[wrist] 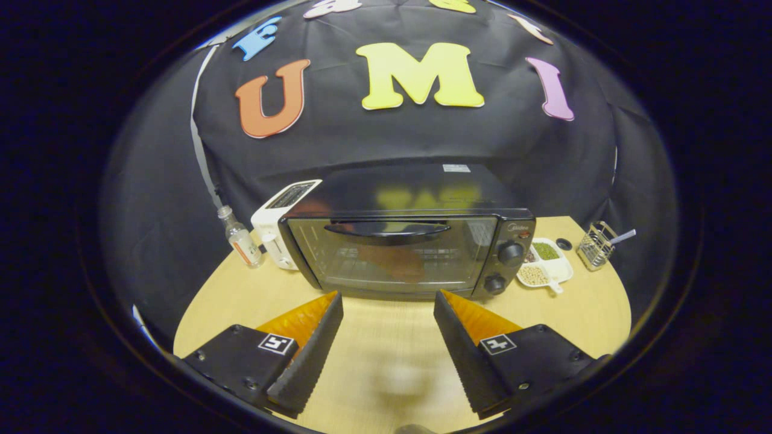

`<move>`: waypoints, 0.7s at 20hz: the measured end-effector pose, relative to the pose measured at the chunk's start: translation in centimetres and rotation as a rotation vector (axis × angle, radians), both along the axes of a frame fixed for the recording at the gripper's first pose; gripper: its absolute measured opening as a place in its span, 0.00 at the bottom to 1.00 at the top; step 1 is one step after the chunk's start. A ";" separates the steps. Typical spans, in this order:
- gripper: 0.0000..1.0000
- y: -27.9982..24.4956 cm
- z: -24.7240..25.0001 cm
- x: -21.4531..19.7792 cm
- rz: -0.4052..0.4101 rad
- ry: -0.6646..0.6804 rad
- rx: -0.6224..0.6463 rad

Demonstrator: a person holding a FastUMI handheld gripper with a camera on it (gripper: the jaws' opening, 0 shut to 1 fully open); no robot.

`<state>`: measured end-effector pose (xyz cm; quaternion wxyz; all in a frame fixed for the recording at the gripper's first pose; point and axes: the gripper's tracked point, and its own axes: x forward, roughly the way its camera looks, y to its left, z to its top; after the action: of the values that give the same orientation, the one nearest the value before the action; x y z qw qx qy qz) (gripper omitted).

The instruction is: Open the toaster oven, put the food inside, and close the toaster oven door.

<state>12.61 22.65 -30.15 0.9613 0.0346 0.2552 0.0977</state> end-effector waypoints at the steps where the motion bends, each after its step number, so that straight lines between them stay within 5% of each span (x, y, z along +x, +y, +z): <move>1: 0.97 -0.6 0.8 -0.4 -0.007 -0.012 0.008; 14: 0.98 -17.6 21.3 -9.7 -0.139 -0.378 -0.036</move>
<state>2.92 5.08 -8.87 0.9970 0.0160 0.0687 0.0312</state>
